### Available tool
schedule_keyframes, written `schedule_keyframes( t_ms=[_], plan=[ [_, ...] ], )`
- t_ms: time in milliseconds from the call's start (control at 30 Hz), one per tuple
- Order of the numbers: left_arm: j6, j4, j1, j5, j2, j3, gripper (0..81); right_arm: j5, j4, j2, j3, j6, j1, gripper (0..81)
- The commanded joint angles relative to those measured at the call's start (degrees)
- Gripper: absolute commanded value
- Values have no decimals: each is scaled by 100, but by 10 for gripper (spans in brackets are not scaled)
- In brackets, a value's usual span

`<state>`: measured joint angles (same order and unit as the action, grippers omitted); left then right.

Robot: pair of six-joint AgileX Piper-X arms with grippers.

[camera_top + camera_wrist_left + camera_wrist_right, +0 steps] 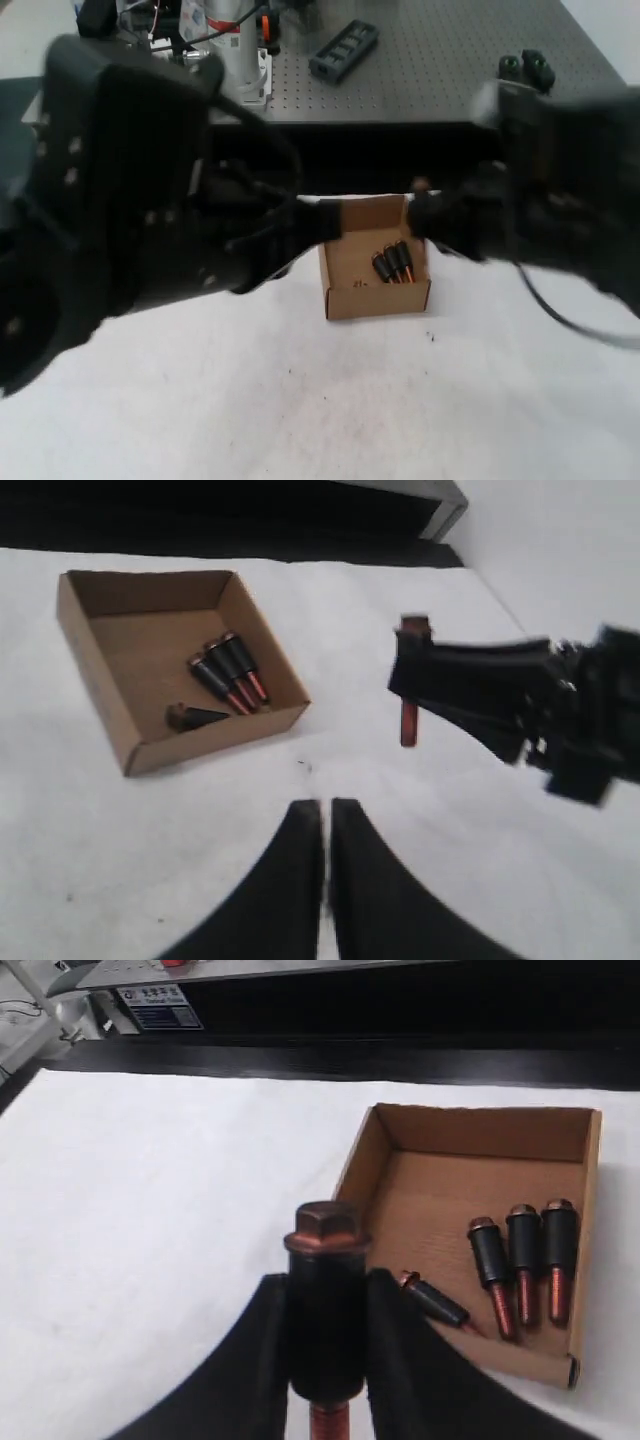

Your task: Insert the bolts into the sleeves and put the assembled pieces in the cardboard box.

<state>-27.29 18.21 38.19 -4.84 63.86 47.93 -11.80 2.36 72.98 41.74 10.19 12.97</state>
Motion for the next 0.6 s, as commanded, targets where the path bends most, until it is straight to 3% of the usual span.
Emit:
schedule_keyframes(
  t_ms=[0, 267, 367, 567],
  plan=[
    [363, 336, -123, 121, -281, -146, 13, 252, -316, 1715, 1199, -168, -14, 27],
    [377, 555, -207, 484, -1456, -1037, 13, 871, 110, 3413, 2781, -261, 48, 27],
    [393, 555, -207, 698, -1947, -1386, 13, 1180, 222, 3757, 3075, -472, 48, 27],
    [396, 555, -207, 723, -2824, -2095, 13, 1078, 632, 4189, 3259, -489, 61, 27]
  ],
)
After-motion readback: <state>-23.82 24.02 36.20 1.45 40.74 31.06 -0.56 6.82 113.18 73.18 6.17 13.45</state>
